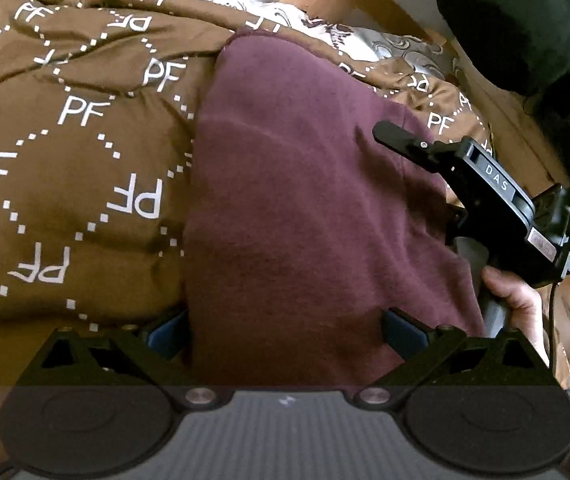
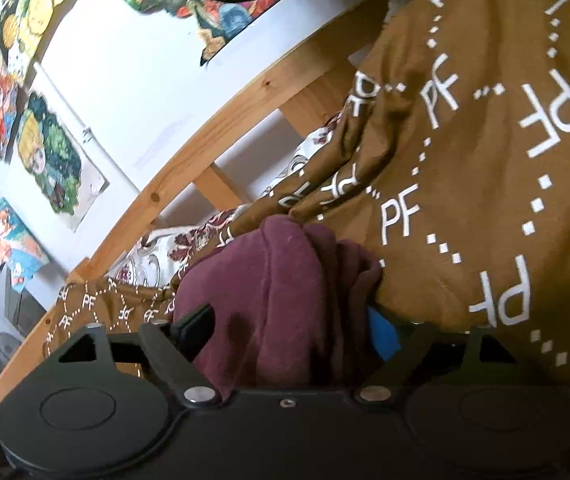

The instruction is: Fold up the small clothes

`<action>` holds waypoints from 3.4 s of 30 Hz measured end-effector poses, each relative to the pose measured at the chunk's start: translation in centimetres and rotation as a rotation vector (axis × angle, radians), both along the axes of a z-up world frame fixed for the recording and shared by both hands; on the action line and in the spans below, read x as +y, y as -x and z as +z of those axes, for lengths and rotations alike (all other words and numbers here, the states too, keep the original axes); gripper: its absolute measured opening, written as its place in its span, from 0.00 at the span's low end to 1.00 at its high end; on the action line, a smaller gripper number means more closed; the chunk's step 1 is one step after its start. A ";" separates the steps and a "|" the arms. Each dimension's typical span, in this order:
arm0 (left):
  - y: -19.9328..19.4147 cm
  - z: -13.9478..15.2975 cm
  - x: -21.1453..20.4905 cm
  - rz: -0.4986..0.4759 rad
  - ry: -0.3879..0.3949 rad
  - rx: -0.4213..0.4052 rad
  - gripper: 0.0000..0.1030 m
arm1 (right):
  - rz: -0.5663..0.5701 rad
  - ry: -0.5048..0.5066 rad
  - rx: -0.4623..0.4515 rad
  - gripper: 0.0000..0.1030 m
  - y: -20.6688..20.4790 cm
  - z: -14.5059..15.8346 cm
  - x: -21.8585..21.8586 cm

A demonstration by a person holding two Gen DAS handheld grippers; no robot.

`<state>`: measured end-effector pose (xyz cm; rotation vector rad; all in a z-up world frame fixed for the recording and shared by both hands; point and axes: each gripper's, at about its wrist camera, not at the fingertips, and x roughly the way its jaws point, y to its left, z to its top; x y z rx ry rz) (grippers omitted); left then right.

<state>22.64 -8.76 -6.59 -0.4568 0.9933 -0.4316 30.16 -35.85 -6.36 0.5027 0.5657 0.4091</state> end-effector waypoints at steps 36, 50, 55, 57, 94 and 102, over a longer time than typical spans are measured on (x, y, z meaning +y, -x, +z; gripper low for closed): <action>3.9 4.5 12.0 0.117 -0.116 -0.249 0.46 | 0.186 -0.028 -0.107 0.31 0.4 6.8 14.0; 0.4 2.4 16.8 0.266 -0.111 -0.175 0.52 | 0.229 0.009 -0.047 0.31 -7.8 4.3 22.2; 0.2 2.1 16.9 0.292 -0.117 -0.155 0.60 | 0.188 0.058 -0.035 0.43 -7.9 3.0 21.3; 0.3 2.0 17.0 0.305 -0.110 -0.148 0.63 | 0.176 0.092 -0.033 0.47 -7.8 2.7 20.8; 8.5 8.0 13.8 0.489 -0.413 -0.233 0.99 | -0.153 0.278 -0.005 0.99 0.5 5.2 13.9; 9.2 9.1 12.2 0.501 -0.438 -0.273 0.99 | -0.164 0.305 -0.177 0.99 8.5 8.4 12.8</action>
